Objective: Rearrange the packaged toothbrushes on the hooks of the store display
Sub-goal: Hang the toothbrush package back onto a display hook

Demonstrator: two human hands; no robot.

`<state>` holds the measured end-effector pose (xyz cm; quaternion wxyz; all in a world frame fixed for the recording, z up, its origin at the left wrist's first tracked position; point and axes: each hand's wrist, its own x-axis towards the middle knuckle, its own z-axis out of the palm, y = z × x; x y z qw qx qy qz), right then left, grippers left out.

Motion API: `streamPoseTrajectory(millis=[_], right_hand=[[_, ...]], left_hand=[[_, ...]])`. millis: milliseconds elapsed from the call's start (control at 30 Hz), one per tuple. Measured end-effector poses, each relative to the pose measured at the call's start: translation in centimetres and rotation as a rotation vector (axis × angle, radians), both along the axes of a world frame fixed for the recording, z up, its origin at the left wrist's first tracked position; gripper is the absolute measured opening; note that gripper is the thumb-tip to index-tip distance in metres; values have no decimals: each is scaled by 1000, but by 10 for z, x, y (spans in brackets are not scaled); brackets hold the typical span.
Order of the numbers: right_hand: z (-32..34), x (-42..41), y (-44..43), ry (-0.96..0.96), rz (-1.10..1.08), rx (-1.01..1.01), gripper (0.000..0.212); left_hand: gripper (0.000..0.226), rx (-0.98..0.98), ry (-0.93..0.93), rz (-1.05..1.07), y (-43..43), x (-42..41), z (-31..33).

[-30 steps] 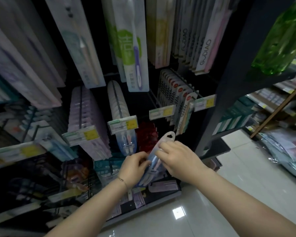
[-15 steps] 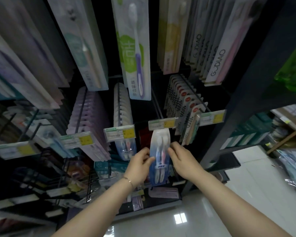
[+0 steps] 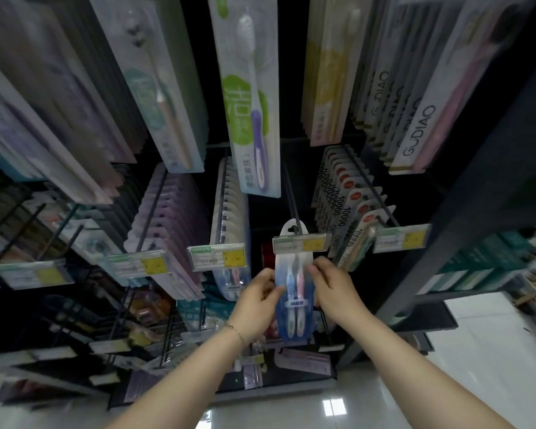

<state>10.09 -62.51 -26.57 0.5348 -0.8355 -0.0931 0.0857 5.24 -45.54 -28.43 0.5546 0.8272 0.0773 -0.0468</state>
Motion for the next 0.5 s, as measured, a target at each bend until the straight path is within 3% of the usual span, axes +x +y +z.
streamPoseTrajectory(millis=[100,300,500], right_hand=[[3,10,7,29,-13,22,19],[-4,32,23,143,-117,123,16],[-10,60,34,184,-167,-38,12]], left_hand=[[6,11,25,21,-3,10,4],[45,4,20,113,-14,28,13],[58,1,46,151,-20,48,17]])
